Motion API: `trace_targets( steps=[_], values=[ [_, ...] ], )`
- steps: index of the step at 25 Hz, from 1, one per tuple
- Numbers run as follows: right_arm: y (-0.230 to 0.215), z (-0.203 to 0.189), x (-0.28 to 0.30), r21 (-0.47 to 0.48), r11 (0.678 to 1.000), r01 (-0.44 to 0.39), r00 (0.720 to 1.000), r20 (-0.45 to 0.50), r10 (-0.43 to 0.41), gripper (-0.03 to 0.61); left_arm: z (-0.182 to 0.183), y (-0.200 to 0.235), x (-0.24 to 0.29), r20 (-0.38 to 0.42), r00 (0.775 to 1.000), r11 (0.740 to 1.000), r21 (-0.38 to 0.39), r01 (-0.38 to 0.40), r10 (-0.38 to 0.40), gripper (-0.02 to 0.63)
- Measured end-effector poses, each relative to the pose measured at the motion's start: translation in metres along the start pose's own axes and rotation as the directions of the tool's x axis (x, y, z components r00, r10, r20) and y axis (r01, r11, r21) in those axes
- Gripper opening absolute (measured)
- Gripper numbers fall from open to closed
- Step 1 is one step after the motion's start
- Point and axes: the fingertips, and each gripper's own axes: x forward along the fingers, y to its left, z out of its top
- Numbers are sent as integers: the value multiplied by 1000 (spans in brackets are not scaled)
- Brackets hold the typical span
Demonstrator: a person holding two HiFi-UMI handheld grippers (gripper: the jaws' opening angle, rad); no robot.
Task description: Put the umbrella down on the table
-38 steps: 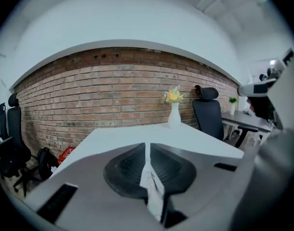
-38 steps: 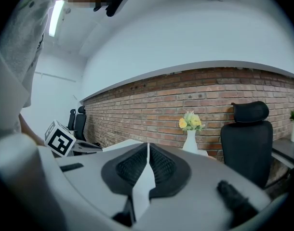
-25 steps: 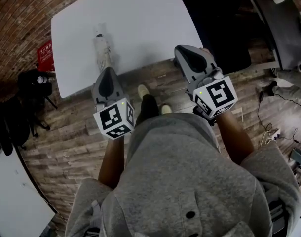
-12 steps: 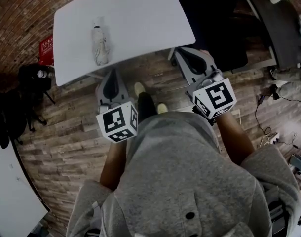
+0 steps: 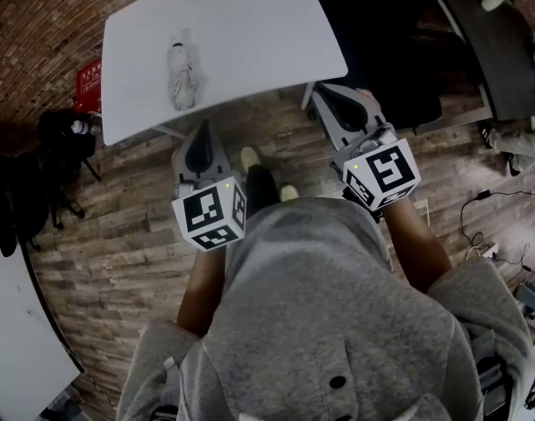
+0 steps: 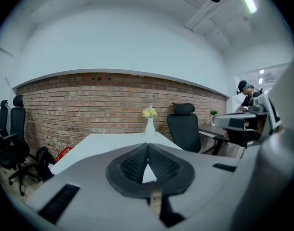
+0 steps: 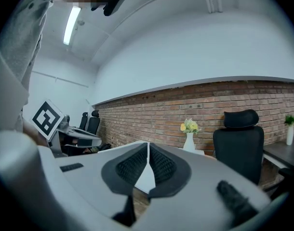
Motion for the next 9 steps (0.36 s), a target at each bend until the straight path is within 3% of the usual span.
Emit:
trace_targets(
  steps=[9],
  values=[
    [2, -3, 5, -1, 1000, -3, 1000, -8, 3, 31, -7, 3, 1, -19, 1000, 1000, 5, 3, -3, 15]
  ],
)
